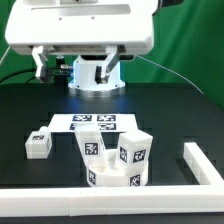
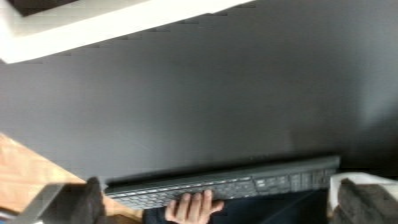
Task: Assemble stool
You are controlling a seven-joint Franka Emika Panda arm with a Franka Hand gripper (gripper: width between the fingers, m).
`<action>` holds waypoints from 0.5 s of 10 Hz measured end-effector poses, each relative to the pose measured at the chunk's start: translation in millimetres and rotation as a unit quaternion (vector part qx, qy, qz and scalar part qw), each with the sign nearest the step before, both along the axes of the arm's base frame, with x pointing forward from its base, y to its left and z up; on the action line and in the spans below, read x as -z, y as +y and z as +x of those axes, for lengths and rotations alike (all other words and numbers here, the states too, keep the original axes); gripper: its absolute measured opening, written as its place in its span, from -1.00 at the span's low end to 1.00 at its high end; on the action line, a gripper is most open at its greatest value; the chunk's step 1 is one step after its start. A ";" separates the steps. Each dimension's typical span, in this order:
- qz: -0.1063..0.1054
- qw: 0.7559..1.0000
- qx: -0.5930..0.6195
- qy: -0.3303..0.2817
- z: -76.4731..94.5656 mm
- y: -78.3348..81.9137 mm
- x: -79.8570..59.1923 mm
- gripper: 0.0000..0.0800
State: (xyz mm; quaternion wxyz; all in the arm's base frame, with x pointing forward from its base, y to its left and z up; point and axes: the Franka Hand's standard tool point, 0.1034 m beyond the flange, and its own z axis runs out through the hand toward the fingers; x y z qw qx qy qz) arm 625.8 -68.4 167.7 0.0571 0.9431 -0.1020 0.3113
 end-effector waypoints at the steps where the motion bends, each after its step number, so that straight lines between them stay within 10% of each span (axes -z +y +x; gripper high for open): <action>1: -0.017 1.000 -0.019 0.010 -1.5 -7.6 4.2 0.62; 5: -0.033 0.997 -0.063 0.035 -1.3 -4.4 9.2 0.62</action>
Offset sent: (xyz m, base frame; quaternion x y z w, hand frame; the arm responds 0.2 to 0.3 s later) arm 0.0000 0.0000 0.0000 0.0000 -0.0650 0.0000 0.9979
